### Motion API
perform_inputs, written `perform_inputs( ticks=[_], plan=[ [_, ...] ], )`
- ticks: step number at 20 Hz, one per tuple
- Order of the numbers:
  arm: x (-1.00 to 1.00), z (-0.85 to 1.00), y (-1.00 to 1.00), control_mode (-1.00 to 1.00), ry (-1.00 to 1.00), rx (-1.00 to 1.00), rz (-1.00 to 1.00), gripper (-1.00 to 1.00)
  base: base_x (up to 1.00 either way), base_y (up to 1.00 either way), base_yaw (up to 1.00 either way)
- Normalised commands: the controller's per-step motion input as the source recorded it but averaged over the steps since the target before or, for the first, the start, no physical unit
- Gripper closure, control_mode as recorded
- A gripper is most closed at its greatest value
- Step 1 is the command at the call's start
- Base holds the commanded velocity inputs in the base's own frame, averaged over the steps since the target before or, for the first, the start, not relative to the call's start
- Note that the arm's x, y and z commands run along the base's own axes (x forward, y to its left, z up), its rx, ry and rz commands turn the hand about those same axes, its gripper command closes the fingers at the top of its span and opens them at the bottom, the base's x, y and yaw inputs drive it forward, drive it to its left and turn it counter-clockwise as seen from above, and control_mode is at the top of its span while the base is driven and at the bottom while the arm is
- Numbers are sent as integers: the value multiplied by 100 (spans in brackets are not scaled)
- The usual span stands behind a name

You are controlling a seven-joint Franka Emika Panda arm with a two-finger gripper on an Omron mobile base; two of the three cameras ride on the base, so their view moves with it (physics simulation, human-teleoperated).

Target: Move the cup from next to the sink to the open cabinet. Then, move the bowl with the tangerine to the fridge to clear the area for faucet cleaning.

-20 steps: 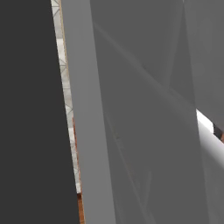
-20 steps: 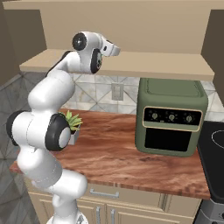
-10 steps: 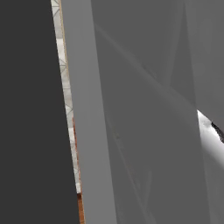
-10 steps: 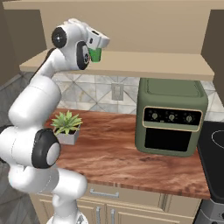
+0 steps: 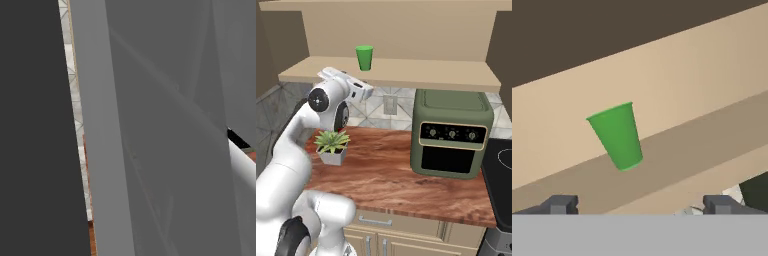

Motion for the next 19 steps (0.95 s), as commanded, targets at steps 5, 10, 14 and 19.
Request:
perform_inputs(
  ticks=[5, 10, 14, 19],
  plan=[
    [-100, -100, -1, -100, 6, -3, 8, -100, 0, 0, 0],
    [-100, -100, -1, -100, -2, -4, 0, -100, 0, 0, 0],
    [-100, -50, 0, -100, -24, -1, 0, -100, 0, 0, 0],
    [-100, -4, -5, -100, -34, -1, -16, -100, 0, 0, 0]
  ],
)
